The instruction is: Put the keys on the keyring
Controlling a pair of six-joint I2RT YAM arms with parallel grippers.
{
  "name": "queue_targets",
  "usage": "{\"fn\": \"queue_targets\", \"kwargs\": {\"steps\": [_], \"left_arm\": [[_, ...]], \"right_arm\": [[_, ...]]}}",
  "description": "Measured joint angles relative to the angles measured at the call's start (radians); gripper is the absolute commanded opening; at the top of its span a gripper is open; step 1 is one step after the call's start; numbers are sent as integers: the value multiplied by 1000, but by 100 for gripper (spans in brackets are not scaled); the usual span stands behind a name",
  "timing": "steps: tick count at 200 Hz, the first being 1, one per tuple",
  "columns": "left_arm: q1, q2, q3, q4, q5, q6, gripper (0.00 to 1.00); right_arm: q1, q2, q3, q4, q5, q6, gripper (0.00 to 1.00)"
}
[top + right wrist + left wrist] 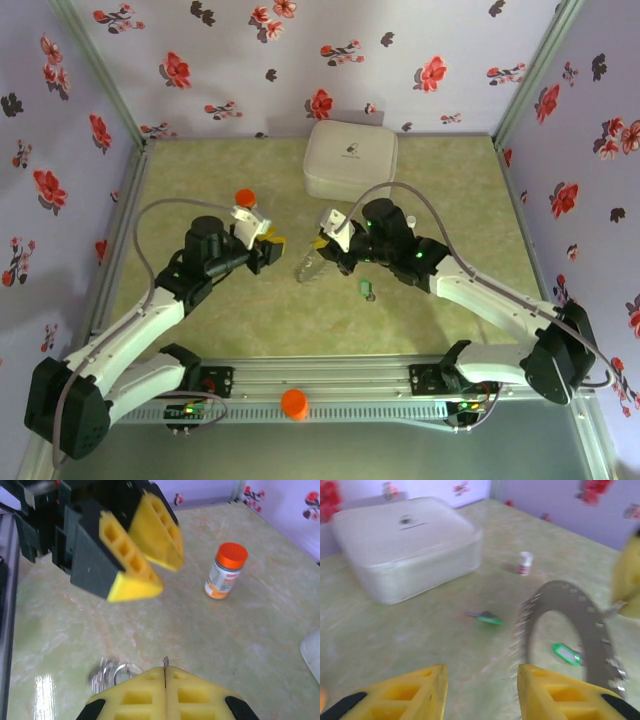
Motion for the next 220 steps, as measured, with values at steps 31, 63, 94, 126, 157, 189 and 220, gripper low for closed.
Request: {"fn": "queue_targets", "kwargs": {"steps": [31,63,94,126,157,189,220], "left_arm": [[-63,0,-42,57,142,145,33],[-99,5,-50,75,221,236,28],[-120,24,-50,69,257,296,24],[-136,37,-50,65,268,325,11],[-142,38,-50,54,274,338,0],[-147,37,-50,53,278,318,0],[-149,16,-67,77,262,219,0]], "right_arm": [[11,-5,0,-43,-55,-67,0],[37,-6,0,-73,-80,-114,0],[55,-8,0,-97,-89,-142,0],[69,-8,0,-111,-91,-155,0],[75,-8,0,-125,-92,-161,0],[77,-30,-17,-94,-69,-158,34],[66,-180,-128,-8,-13,-126,37]]}}
